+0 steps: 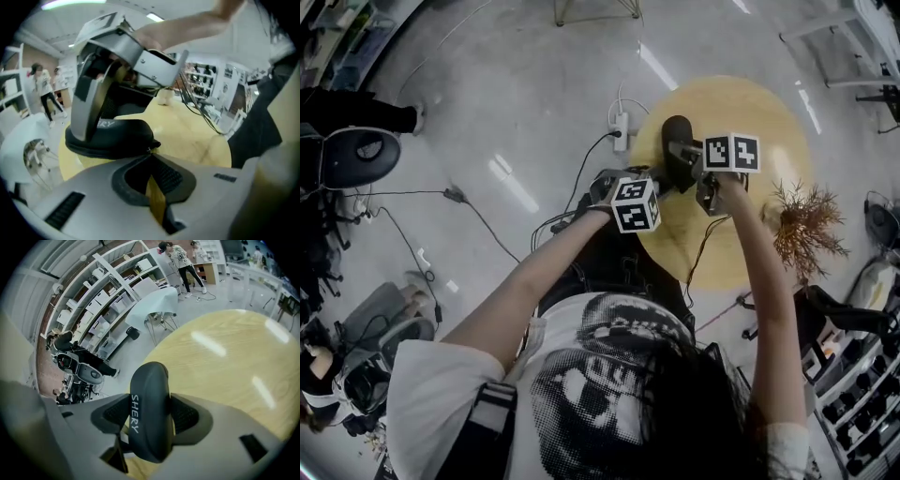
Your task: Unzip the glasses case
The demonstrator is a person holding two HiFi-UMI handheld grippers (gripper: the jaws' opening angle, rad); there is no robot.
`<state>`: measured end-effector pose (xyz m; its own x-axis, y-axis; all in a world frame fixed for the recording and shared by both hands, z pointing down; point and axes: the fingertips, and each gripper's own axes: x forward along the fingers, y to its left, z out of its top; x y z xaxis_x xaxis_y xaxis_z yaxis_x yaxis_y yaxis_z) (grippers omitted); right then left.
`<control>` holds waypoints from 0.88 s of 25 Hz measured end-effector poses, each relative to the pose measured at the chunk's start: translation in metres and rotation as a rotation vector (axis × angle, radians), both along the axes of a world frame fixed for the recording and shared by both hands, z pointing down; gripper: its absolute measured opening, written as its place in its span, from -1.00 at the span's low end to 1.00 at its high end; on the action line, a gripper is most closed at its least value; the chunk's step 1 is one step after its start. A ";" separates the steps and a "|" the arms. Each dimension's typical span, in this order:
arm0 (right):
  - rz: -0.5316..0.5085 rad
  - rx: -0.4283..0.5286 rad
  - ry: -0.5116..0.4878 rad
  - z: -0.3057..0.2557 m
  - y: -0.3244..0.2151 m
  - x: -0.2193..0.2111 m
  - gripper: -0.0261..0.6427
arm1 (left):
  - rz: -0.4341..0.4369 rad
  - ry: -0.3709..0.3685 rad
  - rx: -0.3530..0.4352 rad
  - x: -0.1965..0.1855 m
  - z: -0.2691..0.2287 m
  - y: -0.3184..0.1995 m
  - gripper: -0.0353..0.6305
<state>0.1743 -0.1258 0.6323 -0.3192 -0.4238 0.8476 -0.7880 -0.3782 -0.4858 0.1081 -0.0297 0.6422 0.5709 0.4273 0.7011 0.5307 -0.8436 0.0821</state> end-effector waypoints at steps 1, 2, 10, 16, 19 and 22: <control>0.016 -0.002 0.004 0.000 -0.001 0.000 -0.11 | -0.048 -0.009 -0.032 -0.001 0.000 -0.001 -0.86; 0.037 -0.004 0.008 0.000 -0.002 0.000 -0.11 | -0.079 -0.014 -0.045 -0.001 0.000 -0.003 -0.86; 0.380 0.012 -0.063 -0.002 -0.010 0.021 -0.11 | -0.217 0.017 -0.117 0.003 -0.008 -0.013 -0.86; 0.495 0.025 -0.051 -0.004 -0.016 0.041 -0.12 | -0.253 0.054 -0.120 0.016 -0.013 -0.026 -0.86; 0.457 0.034 -0.029 -0.006 -0.020 0.045 -0.12 | -0.227 0.069 -0.103 0.019 -0.012 -0.031 -0.86; 0.369 0.036 0.034 -0.008 -0.024 0.048 -0.11 | -0.200 0.074 -0.104 0.020 -0.014 -0.032 -0.85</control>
